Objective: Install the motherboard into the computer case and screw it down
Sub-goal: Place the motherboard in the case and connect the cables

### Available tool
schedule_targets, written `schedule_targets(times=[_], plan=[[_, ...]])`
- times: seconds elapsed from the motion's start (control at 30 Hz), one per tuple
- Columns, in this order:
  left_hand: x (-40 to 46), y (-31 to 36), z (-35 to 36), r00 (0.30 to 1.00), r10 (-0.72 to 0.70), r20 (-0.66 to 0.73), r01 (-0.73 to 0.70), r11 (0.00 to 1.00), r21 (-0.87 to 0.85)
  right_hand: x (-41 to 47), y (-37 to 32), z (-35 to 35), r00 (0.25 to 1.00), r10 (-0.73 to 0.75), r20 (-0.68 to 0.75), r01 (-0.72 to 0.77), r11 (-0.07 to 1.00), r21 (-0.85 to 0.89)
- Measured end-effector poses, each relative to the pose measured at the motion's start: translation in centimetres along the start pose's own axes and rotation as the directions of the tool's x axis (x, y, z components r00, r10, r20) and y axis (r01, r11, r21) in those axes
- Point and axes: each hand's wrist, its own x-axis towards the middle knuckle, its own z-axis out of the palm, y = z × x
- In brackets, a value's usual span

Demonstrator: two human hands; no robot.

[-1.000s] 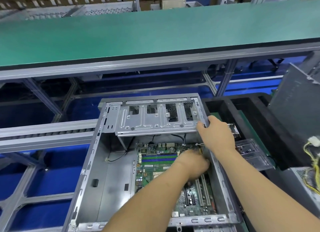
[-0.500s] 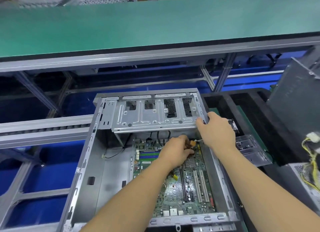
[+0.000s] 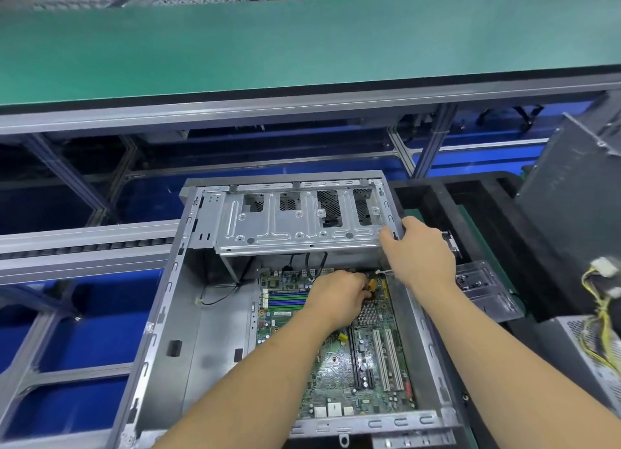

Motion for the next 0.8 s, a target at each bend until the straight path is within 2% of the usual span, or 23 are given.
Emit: schedule_targets(times=[0.13, 0.23, 0.3, 0.37, 0.43, 0.5, 0.53, 0.6, 0.63, 0.67, 0.7, 0.8], plan=[[-0.2, 0.4, -1.8, 0.989, 0.102, 0.103, -0.115, 0.985, 0.126, 0.1, 0.1, 0.1, 1.000, -0.005, -0.007, 0.005, 1.000, -0.002], [-0.7, 0.9, -3.8, 0.945, 0.162, 0.284, -0.219, 0.959, 0.179, 0.1, 0.2, 0.2, 1.000, -0.004, -0.015, 0.004, 1.000, -0.001], [-1.5, 1.1, -4.9, 0.903, 0.188, 0.385, -0.255, 0.958, 0.130, 0.1, 0.2, 0.2, 1.000, -0.004, -0.019, 0.004, 1.000, 0.003], [-2.6, 0.8, -5.7, 0.883, 0.187, 0.431, -0.228, 0.973, 0.044, 0.0, 0.2, 0.2, 1.000, -0.002, -0.016, 0.002, 1.000, 0.005], [-3.5, -0.1, -6.8, 0.883, 0.106, 0.457, -0.096, 0.994, -0.045, 0.0, 0.1, 0.2, 1.000, 0.004, -0.008, -0.004, 1.000, 0.008], [-4.4, -1.7, -7.9, 0.893, -0.028, 0.449, 0.120, 0.977, -0.178, -0.1, 0.1, 0.1, 1.000, 0.007, -0.004, -0.007, 1.000, 0.015], [-4.9, -2.7, -8.4, 0.882, -0.110, 0.459, 0.258, 0.926, -0.274, -0.1, 0.1, 0.1, 1.000, 0.008, -0.003, -0.008, 1.000, 0.018], [-5.9, -5.0, -9.3, 0.799, -0.235, 0.553, 0.527, 0.717, -0.457, -0.2, 0.1, 0.0, 1.000, 0.011, -0.008, -0.011, 1.000, 0.016], [-6.4, -6.0, -9.5, 0.745, -0.282, 0.605, 0.620, 0.628, -0.471, -0.2, 0.1, 0.0, 1.000, 0.013, -0.011, -0.013, 1.000, 0.010], [-6.7, -7.0, -9.5, 0.705, -0.342, 0.621, 0.672, 0.602, -0.432, -0.2, 0.1, 0.0, 1.000, 0.016, -0.015, -0.015, 1.000, 0.004], [-6.8, -7.9, -9.4, 0.693, -0.425, 0.582, 0.698, 0.598, -0.394, -0.2, 0.1, 0.1, 1.000, 0.018, -0.018, -0.018, 1.000, -0.002], [-5.6, -10.2, -7.7, 0.723, -0.662, 0.196, 0.686, 0.657, -0.313, -0.3, 0.1, 0.2, 0.999, 0.021, -0.027, -0.021, 1.000, -0.019]])
